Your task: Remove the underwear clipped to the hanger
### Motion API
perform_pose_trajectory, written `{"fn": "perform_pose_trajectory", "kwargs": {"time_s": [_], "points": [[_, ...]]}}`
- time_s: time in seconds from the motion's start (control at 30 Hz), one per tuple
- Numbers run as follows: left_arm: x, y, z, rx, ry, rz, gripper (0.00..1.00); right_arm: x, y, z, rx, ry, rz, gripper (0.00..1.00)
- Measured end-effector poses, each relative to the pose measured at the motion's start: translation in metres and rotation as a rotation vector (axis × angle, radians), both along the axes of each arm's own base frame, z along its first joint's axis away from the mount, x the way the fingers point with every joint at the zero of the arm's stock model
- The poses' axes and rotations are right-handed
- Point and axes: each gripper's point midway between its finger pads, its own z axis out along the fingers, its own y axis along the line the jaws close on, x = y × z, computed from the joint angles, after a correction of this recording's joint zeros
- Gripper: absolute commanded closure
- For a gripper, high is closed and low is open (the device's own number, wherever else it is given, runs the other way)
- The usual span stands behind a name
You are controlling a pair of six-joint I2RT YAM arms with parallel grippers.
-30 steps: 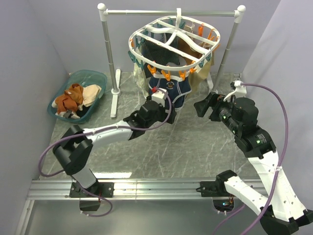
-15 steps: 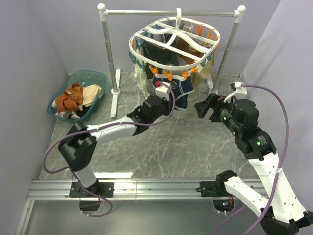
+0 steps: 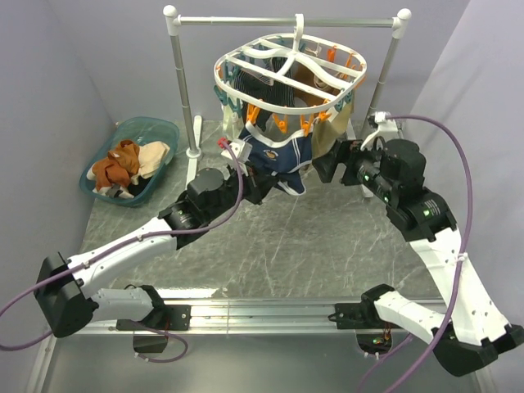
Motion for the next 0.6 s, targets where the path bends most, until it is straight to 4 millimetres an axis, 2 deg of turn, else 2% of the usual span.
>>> {"fn": "perform_pose_trajectory", "kwargs": {"time_s": [0.1, 0.23, 0.4, 0.5, 0.6], "points": [[-0.006, -0.002, -0.004, 0.011, 0.020, -0.019, 1.00, 0.008, 0.006, 0.015, -0.007, -0.027, 0.000, 0.00], [-0.016, -0.006, -0.022, 0.067, 0.063, -0.040, 0.99, 0.020, 0.014, 0.030, -0.016, -0.070, -0.040, 0.00], [-0.035, -0.023, -0.039, 0.168, 0.094, -0.051, 1.00, 0.031, 0.023, 0.047, -0.073, -0.111, -0.139, 0.00], [-0.043, -0.032, -0.040, 0.221, 0.079, -0.035, 1.00, 0.038, 0.033, 0.057, -0.121, -0.139, -0.194, 0.00], [-0.045, -0.038, -0.033, 0.260, 0.046, 0.005, 1.00, 0.044, 0.037, 0.054, -0.183, -0.142, -0.258, 0.00]]}}
